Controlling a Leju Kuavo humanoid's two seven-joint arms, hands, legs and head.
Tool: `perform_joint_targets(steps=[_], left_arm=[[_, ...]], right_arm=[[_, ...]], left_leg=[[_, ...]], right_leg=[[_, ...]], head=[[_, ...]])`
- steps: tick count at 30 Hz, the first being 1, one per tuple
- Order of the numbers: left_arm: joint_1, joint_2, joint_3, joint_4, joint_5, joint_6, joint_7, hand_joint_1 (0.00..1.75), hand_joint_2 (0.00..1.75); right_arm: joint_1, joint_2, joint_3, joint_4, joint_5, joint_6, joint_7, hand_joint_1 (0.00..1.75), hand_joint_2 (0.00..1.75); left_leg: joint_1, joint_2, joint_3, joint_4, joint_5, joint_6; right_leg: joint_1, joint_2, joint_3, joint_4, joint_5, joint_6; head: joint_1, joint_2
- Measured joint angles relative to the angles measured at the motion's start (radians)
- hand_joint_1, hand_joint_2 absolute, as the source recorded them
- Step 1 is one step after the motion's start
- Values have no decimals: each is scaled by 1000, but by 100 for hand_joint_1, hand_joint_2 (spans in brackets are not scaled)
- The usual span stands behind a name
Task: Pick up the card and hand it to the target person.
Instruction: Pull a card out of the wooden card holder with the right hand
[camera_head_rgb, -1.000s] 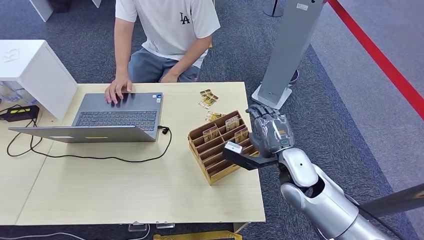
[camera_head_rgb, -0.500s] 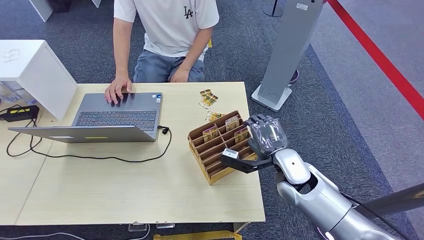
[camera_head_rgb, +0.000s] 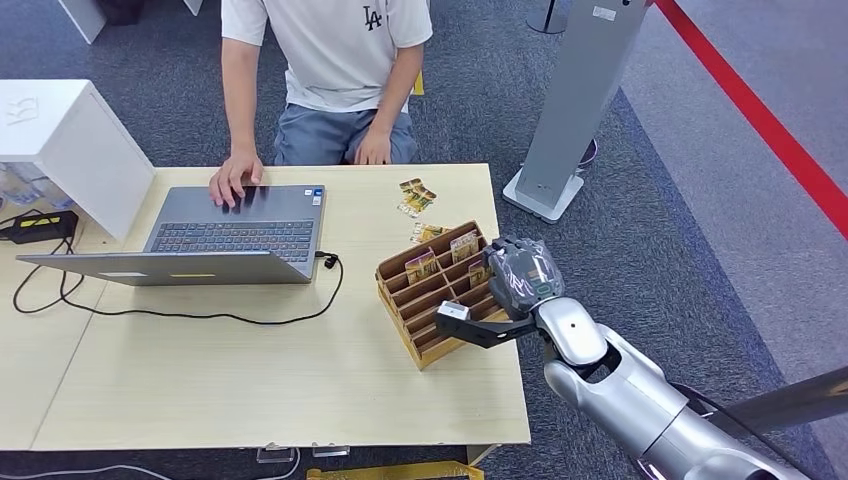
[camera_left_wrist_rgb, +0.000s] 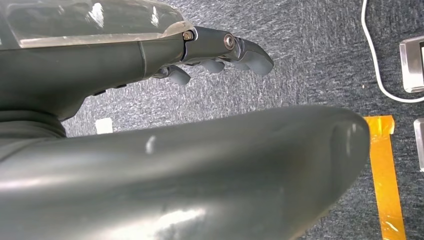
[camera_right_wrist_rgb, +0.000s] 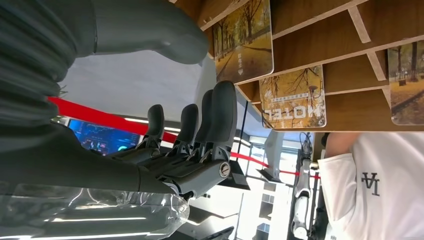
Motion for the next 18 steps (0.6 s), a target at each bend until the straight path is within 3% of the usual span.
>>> perform_joint_targets(steps=[3, 11, 14, 18], left_arm=[[0, 0, 0, 0, 1, 1, 0, 0, 0], [0, 0, 0, 0, 1, 1, 0, 0, 0], [0, 0, 0, 0, 1, 1, 0, 0, 0], [0, 1, 0, 0, 0, 1, 0, 0, 0]], right_arm=[[-8, 13, 8, 23, -4, -12, -9, 67, 175], [-27, 42, 29, 60, 6, -38, -16, 63, 175], [-33, 49, 33, 65, 7, -43, -16, 75, 175], [-41, 55, 39, 69, 7, -45, -14, 104, 175]], left_leg=[[0, 0, 0, 0, 0, 0], [0, 0, 0, 0, 0, 0], [0, 0, 0, 0, 0, 0], [0, 0, 0, 0, 0, 0]], right_leg=[[0, 0, 0, 0, 0, 0], [0, 0, 0, 0, 0, 0], [0, 0, 0, 0, 0, 0], [0, 0, 0, 0, 0, 0]], head=[[0, 0], [0, 0], [0, 0], [0, 0]])
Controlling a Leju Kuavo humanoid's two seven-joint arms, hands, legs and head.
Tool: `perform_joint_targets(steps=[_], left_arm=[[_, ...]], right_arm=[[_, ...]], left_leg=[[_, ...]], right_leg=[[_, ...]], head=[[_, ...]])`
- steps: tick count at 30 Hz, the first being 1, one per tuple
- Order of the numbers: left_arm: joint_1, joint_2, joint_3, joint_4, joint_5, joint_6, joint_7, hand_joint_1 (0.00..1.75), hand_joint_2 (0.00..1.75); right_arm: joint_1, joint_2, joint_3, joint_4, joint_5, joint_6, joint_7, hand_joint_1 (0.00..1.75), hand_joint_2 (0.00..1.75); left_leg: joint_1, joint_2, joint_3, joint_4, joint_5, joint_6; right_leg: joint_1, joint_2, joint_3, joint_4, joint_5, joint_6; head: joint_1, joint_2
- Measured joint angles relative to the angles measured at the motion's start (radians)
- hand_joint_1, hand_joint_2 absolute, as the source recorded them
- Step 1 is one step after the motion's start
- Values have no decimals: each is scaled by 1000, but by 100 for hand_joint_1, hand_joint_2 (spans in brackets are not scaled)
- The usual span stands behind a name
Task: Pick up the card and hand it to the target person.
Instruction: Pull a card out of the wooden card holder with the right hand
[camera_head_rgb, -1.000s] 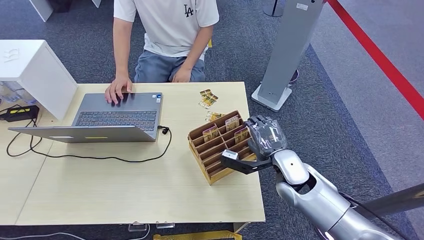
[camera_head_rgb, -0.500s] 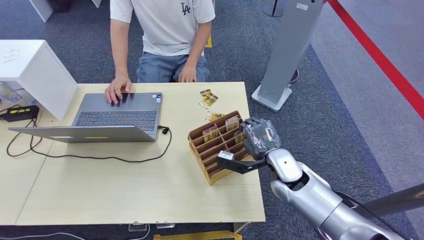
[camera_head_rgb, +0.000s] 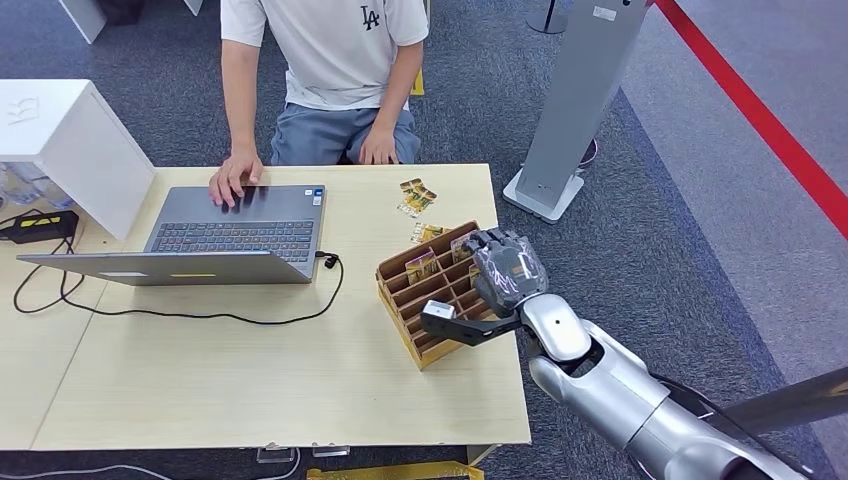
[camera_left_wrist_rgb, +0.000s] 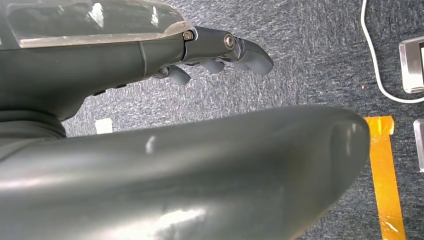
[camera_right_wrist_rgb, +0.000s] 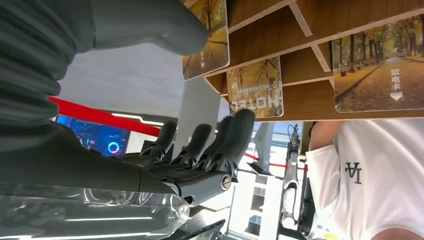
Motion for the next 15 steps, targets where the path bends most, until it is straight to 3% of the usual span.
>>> perform_joint_targets(steps=[15], left_arm=[[0, 0, 0, 0, 0, 4, 2, 0, 0]], right_arm=[[-11, 8, 15, 45, -18, -7, 0, 97, 175]], left_leg=[[0, 0, 0, 0, 0, 0]], right_leg=[[0, 0, 0, 0, 0, 0]], head=[[0, 0]])
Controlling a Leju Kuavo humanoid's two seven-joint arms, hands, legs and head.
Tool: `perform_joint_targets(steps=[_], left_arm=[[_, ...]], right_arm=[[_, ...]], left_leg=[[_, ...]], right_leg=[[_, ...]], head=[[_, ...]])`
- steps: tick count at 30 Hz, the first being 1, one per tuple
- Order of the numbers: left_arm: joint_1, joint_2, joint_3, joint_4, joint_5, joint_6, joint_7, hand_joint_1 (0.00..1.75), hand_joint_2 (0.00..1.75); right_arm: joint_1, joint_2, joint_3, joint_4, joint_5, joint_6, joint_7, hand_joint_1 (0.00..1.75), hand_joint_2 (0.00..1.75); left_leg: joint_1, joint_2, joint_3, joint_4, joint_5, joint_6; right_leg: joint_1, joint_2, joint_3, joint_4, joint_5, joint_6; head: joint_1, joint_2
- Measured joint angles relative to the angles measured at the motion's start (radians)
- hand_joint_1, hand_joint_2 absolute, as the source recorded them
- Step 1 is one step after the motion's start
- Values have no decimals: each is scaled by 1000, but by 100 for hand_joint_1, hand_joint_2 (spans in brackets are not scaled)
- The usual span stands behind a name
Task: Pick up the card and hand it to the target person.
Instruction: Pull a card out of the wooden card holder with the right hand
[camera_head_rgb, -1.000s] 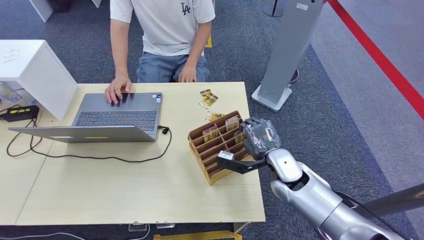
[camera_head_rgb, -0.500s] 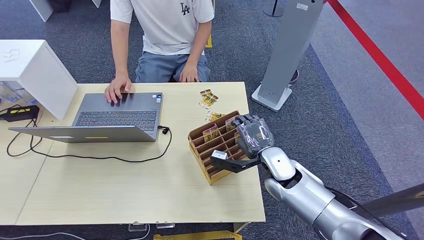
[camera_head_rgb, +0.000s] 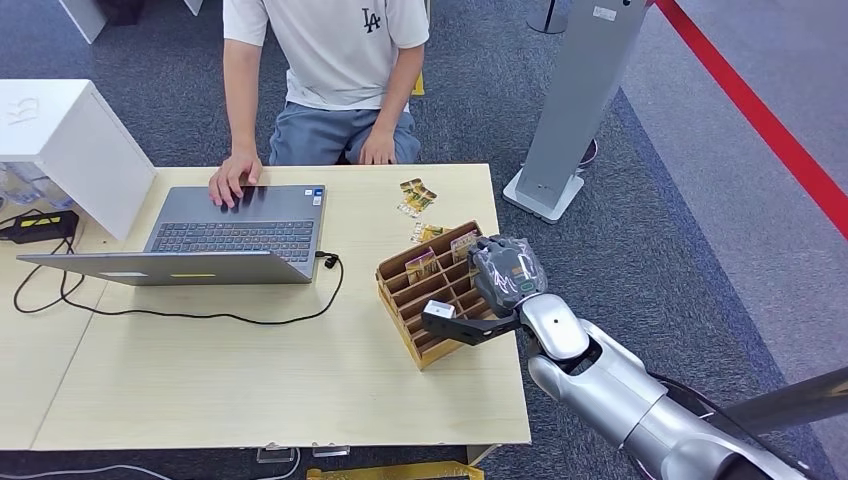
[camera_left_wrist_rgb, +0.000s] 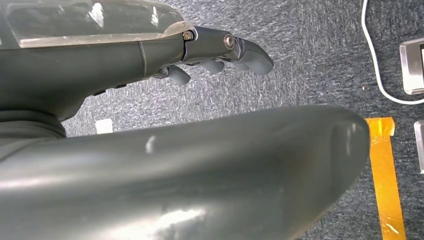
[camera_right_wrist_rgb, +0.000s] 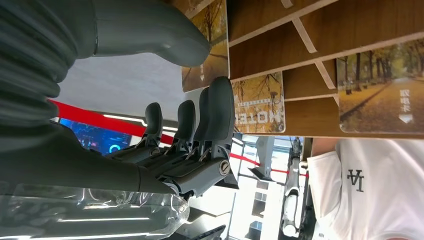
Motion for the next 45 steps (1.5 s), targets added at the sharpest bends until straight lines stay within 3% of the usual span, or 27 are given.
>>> perform_joint_targets(steps=[17, 30, 40, 45], left_arm=[[0, 2, 0, 0, 0, 0, 2, 0, 0], [0, 2, 0, 0, 0, 0, 2, 0, 0], [0, 4, 0, 0, 0, 0, 2, 0, 0], [0, 4, 0, 0, 0, 0, 2, 0, 0]], right_arm=[[-9, 4, 1, 23, -15, -14, 12, 94, 175], [-11, 2, 0, 17, -30, -33, 30, 75, 175], [-10, -1, 0, 19, -43, -33, 29, 82, 175], [-10, -1, 0, 29, -53, -41, 23, 96, 175]], left_leg=[[0, 0, 0, 0, 0, 0], [0, 0, 0, 0, 0, 0], [0, 0, 0, 0, 0, 0], [0, 0, 0, 0, 0, 0]], right_leg=[[0, 0, 0, 0, 0, 0], [0, 0, 0, 0, 0, 0], [0, 0, 0, 0, 0, 0], [0, 0, 0, 0, 0, 0]], head=[[0, 0], [0, 0], [0, 0], [-1, 0]])
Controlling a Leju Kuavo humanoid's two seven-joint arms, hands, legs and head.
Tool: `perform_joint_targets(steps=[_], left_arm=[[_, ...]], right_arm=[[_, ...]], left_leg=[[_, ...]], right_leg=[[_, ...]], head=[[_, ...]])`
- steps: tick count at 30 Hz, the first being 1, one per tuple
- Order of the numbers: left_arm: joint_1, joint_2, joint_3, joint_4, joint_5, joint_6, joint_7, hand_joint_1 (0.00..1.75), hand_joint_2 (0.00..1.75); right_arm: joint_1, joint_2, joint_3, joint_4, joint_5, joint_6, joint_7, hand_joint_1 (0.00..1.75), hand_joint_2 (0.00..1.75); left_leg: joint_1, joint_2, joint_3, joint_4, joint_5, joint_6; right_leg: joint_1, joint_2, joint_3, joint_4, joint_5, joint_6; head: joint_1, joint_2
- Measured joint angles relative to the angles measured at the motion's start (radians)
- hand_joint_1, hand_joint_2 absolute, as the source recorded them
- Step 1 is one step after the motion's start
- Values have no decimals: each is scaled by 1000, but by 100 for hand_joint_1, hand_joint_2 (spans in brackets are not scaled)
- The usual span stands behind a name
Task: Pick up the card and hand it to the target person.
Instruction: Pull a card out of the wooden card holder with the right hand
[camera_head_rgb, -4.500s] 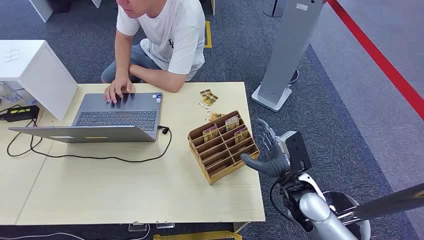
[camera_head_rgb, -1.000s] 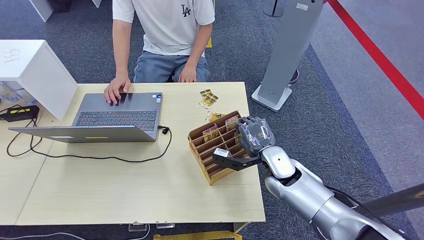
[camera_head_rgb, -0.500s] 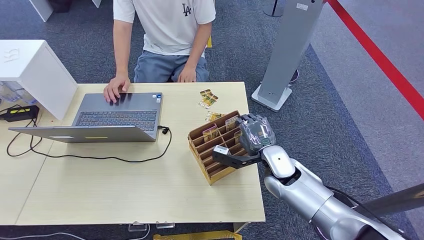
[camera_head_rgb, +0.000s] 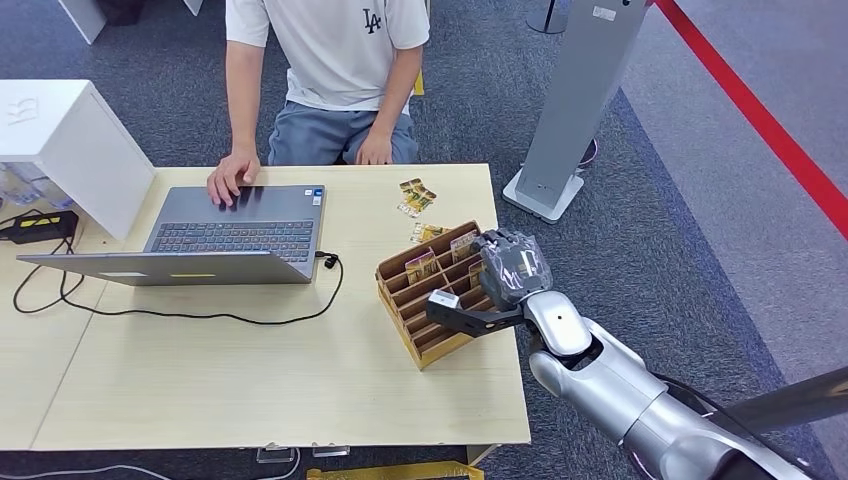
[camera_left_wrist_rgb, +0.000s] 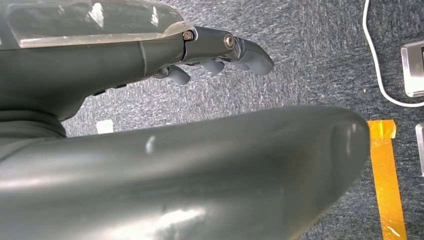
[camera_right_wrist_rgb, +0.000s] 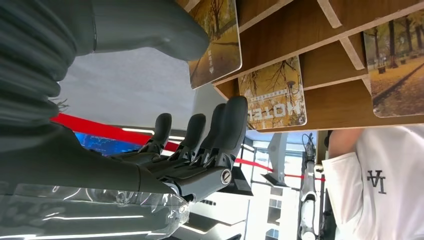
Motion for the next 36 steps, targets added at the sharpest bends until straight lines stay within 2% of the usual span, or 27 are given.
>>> perform_joint_targets(steps=[2, 9, 13, 19, 25, 29, 36], left_arm=[[0, 0, 0, 0, 0, 0, 0, 0, 0], [0, 0, 0, 0, 0, 0, 0, 0, 0], [0, 0, 0, 0, 0, 0, 0, 0, 0], [0, 0, 0, 0, 0, 0, 2, 0, 0], [0, 0, 0, 0, 0, 0, 2, 0, 0], [0, 0, 0, 0, 0, -9, -2, 0, 175], [0, 2, 0, 0, 1, -40, -25, 0, 175]], right_arm=[[0, 0, 0, 5, -2, -3, 0, 105, 175], [1, 0, 0, 20, -5, -7, 0, 113, 175], [2, 0, 0, 26, -10, -8, -1, 127, 175], [2, 0, 0, 33, -12, -9, -1, 132, 175], [2, 0, 0, 34, -12, -9, -1, 144, 175], [2, 0, -1, 34, -9, -7, -1, 148, 175], [2, -3, -1, 32, -5, -3, -1, 148, 175]], left_leg=[[0, 0, 0, 0, 0, 0], [0, 0, 0, 0, 0, 0], [0, 0, 0, 0, 0, 0], [0, 0, 1, 0, 0, 0], [0, 0, 1, 0, 0, 0], [0, 0, 2, 0, 0, 0], [0, 0, 2, 0, 0, 0]], right_leg=[[0, 0, 0, 0, 0, 0], [0, 0, 0, 0, 0, 0], [0, 0, 0, 0, 0, 0], [0, 0, 0, 0, 0, 0], [0, 0, 1, 0, 0, 0], [0, 0, 1, 0, 0, 0], [0, 1, 1, 0, 0, 0]], head=[[0, 0], [0, 0], [0, 0], [0, 0], [1, 0], [0, 0], [0, 0]])
